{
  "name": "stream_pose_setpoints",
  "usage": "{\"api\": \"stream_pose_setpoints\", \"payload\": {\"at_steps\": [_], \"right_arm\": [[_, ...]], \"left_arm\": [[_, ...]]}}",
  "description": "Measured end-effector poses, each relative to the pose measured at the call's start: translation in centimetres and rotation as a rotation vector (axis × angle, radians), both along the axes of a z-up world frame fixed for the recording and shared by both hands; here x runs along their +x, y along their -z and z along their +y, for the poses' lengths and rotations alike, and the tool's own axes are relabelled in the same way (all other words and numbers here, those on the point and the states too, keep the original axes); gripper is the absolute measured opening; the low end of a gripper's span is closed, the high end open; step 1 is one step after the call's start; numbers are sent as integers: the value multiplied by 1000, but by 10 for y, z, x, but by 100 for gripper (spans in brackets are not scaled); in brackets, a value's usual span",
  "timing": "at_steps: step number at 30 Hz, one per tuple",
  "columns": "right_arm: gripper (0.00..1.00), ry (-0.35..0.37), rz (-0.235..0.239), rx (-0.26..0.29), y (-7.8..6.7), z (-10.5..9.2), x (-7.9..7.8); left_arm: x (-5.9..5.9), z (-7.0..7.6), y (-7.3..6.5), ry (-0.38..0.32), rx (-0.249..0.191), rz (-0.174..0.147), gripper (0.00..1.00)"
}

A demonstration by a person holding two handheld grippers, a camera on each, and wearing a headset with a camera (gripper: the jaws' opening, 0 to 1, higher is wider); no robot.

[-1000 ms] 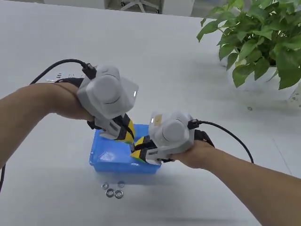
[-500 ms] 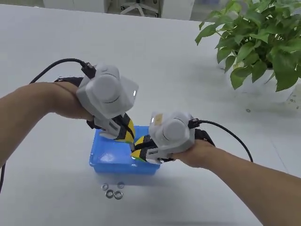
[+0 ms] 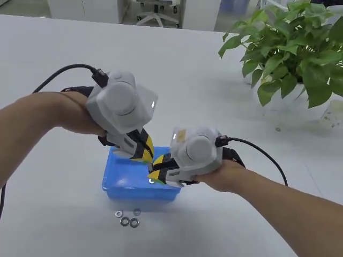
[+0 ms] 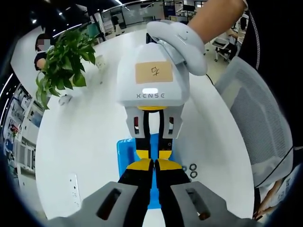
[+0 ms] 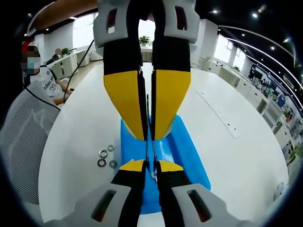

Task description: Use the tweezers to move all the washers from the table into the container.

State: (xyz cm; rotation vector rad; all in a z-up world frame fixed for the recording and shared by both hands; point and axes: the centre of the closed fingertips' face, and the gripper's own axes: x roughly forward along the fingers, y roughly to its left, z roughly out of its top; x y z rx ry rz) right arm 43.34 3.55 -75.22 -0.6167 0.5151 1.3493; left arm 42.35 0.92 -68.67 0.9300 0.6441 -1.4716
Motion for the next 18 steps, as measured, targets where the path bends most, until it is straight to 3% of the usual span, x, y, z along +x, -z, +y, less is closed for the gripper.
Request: {"api": "stream_pose_setpoints", "payload": {"at_steps": [8,18], "right_arm": [[10,11,-18,17,-14,0,-6],[10,15,-28,31,-23,3,-24]], "left_arm": [[-8,-3,-13,3,-9,-17,6],[-26,-3,-23,8,-3,-17,6]]}}
